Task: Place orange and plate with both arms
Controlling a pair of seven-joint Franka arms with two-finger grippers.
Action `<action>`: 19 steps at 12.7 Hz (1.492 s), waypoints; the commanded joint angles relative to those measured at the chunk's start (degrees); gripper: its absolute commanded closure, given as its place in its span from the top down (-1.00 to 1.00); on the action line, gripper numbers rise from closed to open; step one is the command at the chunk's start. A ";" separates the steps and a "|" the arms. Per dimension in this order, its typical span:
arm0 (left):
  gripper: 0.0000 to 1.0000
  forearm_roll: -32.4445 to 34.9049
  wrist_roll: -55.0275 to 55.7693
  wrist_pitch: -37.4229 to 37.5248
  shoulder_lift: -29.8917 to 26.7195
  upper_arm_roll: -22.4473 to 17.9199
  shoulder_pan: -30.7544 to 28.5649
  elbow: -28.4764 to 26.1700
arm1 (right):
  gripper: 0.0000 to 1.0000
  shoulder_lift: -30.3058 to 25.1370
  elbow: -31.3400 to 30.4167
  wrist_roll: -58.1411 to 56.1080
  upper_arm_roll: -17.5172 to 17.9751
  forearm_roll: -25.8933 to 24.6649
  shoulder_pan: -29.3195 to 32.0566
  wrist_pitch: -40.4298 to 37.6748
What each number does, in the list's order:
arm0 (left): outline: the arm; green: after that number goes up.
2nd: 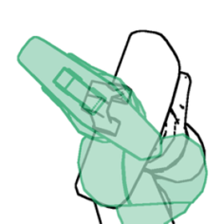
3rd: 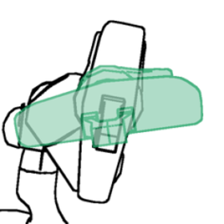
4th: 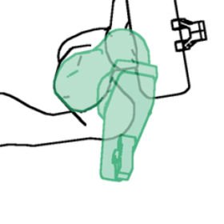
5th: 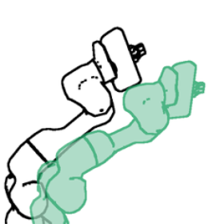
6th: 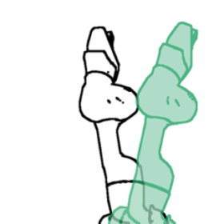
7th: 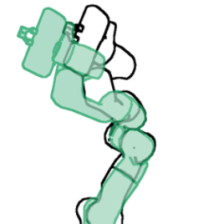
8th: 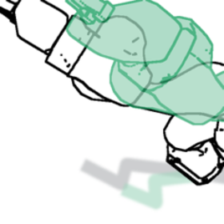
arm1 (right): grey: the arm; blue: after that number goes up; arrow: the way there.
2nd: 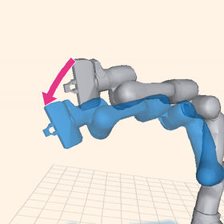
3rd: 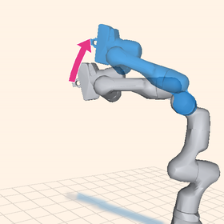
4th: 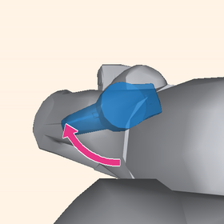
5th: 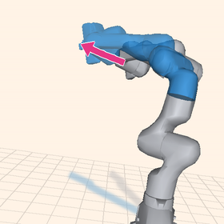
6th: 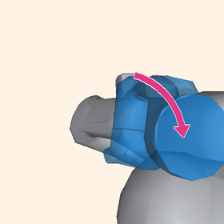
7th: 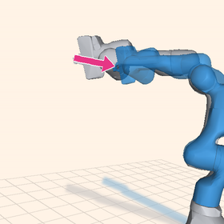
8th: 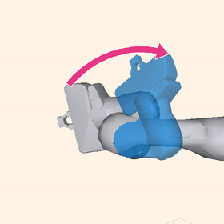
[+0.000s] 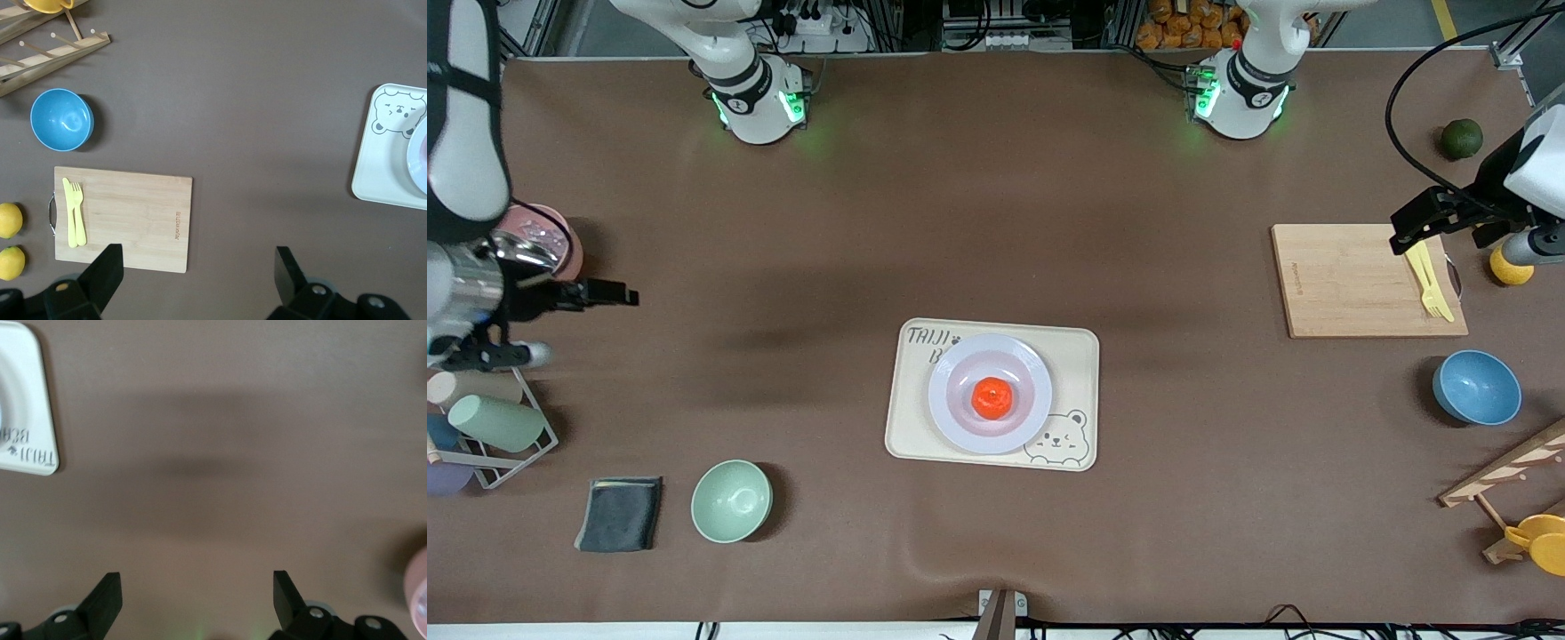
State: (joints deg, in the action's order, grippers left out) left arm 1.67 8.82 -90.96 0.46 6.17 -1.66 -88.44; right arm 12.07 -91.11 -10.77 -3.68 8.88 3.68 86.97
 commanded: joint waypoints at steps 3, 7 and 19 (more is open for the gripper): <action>1.00 -1.31 -0.74 2.45 -1.87 -0.20 -0.10 -0.24 | 1.00 -11.79 -2.58 0.05 2.63 -1.93 3.08 -4.43; 1.00 -1.40 -0.74 2.98 -2.75 0.06 -0.10 -1.21 | 1.00 -14.09 -3.11 0.05 2.80 -2.11 3.00 -3.04; 1.00 -1.32 -2.14 2.80 -1.96 0.15 0.08 0.28 | 1.00 -13.03 -2.32 3.74 3.15 -8.61 -1.22 1.89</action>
State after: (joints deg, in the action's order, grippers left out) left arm 1.66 8.10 -88.53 -1.35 6.36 -1.55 -88.82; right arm -0.47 -93.68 -7.34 -0.70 2.37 2.94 88.52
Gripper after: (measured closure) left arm 0.000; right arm 0.000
